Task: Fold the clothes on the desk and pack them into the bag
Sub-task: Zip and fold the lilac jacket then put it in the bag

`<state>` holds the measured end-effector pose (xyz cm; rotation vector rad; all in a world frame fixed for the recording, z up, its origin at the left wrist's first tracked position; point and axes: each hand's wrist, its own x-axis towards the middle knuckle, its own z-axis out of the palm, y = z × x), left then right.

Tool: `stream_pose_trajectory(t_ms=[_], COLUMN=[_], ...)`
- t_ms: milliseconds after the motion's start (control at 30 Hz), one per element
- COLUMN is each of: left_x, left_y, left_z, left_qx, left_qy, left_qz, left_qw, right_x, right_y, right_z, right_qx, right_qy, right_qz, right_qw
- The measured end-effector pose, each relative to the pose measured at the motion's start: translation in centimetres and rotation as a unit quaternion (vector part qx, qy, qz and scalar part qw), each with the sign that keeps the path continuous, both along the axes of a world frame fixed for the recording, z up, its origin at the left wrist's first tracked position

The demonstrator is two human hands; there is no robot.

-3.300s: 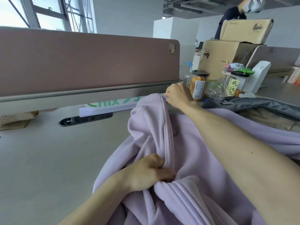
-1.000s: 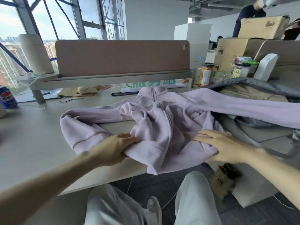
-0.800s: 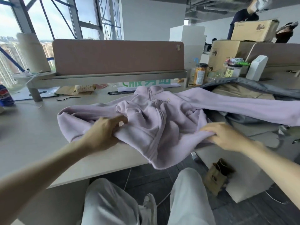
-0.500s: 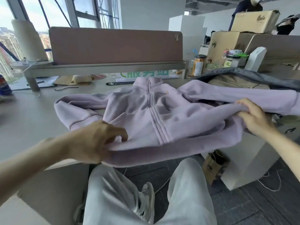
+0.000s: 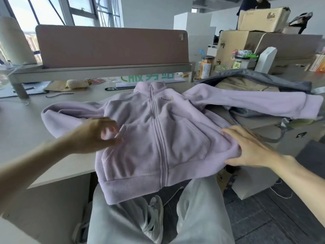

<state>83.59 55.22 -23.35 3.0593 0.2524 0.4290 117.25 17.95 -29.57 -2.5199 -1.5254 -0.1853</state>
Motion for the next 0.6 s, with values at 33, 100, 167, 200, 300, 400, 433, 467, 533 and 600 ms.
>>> stream_pose_trajectory(t_ms=[33,100,167,200,300,400,433,467,533,600], left_x=[0.0,0.1,0.2,0.3,0.5,-0.3,-0.7,-1.3,-2.9,-4.9], left_y=[1.6,4.9,6.3,6.2,6.8,8.6,9.0,9.5,10.7,12.0], left_z=[-0.2,-0.7,-1.5,-1.8,-2.8,-3.8,-4.0,-4.3,-4.7,-4.5], left_qx=[-0.006,-0.038,-0.07,-0.084,-0.115,-0.147,-0.15,-0.154,-0.138,-0.105], left_qy=[-0.016,0.022,0.063,0.084,0.057,0.005,-0.005,-0.016,-0.022,0.001], left_qz=[0.047,0.161,0.184,0.171,0.17,0.201,0.222,0.242,0.266,0.303], left_qw=[0.999,0.986,0.979,0.978,0.977,0.968,0.963,0.958,0.954,0.947], right_x=[-0.1,-0.1,-0.1,-0.1,-0.3,-1.1,-1.4,-1.8,-2.8,-4.0], right_y=[0.5,1.4,2.5,3.4,7.5,12.5,14.2,15.9,19.5,23.1], right_z=[-0.2,-0.5,-0.3,0.0,1.3,2.6,3.0,3.3,3.8,4.3], right_qx=[-0.009,-0.016,0.027,0.056,0.094,0.053,0.04,0.029,0.008,-0.014], right_qy=[-0.02,-0.034,-0.034,-0.038,-0.041,-0.008,-0.001,0.004,0.017,0.028], right_qz=[0.0,0.013,0.041,0.054,0.067,0.054,0.055,0.063,0.093,0.126], right_qw=[1.0,0.999,0.998,0.996,0.992,0.997,0.998,0.998,0.995,0.992])
